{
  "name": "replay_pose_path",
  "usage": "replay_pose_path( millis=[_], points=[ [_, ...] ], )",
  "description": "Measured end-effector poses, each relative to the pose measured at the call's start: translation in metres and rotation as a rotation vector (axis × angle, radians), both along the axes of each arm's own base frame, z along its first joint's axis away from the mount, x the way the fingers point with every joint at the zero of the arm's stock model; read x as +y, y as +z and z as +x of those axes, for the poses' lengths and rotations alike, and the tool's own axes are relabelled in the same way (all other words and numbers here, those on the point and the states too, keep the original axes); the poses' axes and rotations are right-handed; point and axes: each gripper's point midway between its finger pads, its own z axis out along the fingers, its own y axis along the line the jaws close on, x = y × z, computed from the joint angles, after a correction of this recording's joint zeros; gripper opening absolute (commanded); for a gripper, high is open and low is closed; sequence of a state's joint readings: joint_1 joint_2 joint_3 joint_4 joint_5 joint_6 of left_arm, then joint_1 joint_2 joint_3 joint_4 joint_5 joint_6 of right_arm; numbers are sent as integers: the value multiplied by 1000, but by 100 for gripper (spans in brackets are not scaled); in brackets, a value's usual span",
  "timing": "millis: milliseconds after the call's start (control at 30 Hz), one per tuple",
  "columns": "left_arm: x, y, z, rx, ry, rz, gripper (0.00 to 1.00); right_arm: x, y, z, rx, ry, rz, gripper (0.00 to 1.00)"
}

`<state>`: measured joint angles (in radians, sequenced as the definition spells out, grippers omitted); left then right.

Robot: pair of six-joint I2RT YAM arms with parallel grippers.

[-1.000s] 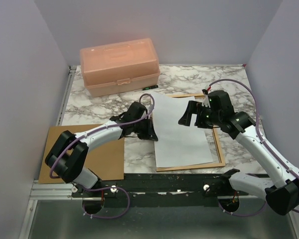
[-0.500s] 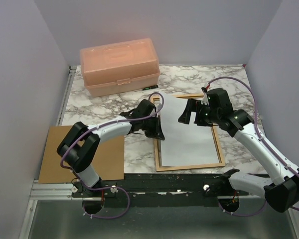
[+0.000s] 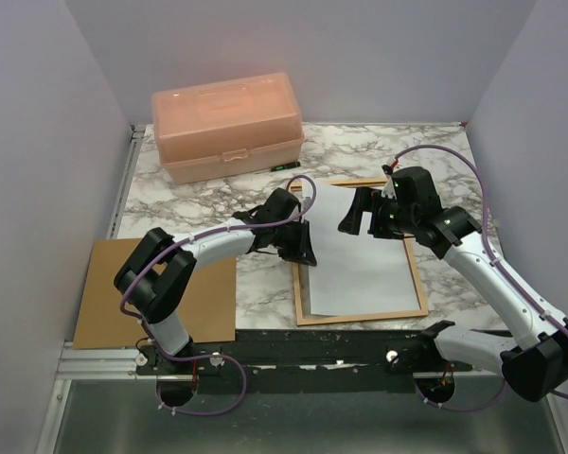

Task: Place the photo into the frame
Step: Adjust the photo in the photo frame.

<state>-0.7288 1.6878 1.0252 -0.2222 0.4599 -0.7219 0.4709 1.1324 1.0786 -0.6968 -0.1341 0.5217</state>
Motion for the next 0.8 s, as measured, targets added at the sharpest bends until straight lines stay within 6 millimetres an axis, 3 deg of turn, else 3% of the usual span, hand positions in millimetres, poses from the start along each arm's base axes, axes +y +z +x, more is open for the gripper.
replay_pose_path(
  millis=[100,267,400,633,800],
  points=[
    [2,-2,1,-4,9,14,60,0,0,0,0,0,0,100],
    [7,-2,3,-15,30,42,80,0,0,0,0,0,1,100],
    [16,10,7,-62,69,64,87,0,0,0,2,-3,3,100],
    [35,47,16,-181,158,76,89,2,1,-1,10,-7,17,100],
    [54,63,16,-249,222,93,92,5,2,-4,24,-2,37,100]
  ],
)
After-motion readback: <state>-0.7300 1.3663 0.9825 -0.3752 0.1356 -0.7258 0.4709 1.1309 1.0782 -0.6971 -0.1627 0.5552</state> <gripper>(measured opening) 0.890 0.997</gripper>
